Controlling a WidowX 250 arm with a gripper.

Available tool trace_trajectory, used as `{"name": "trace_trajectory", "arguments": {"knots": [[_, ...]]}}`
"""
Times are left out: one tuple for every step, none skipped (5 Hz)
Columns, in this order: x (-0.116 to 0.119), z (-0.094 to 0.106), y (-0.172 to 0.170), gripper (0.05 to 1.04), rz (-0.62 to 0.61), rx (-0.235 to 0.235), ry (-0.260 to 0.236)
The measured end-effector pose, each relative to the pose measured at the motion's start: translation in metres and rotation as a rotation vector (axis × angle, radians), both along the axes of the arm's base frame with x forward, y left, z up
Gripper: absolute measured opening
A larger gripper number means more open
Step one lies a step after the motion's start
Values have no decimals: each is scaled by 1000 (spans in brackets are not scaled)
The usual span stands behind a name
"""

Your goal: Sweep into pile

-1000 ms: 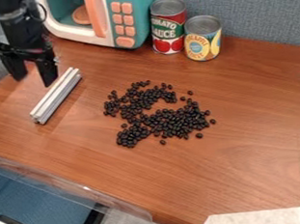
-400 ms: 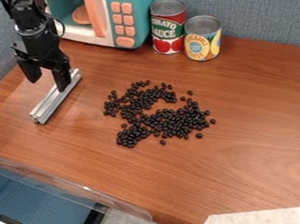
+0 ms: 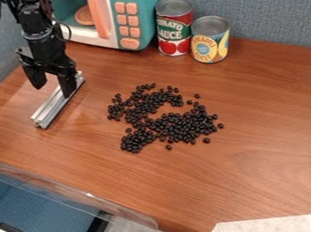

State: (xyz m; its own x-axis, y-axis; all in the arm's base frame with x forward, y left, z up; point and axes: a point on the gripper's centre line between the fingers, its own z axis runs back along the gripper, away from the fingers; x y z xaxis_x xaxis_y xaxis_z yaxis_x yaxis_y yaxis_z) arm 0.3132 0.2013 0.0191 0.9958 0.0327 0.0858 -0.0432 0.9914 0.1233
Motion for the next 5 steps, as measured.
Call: {"name": "trace_trajectory", "arguments": {"knots": [[0,0,0,1000,7,-3,1],[-3,-12,-2,1000,16,-20,28],[-4,-13,-2,960,23,-23,31],[-2,-17,-6,814,5,-23,50],[-2,-17,-6,499,4,-16,50]]}}
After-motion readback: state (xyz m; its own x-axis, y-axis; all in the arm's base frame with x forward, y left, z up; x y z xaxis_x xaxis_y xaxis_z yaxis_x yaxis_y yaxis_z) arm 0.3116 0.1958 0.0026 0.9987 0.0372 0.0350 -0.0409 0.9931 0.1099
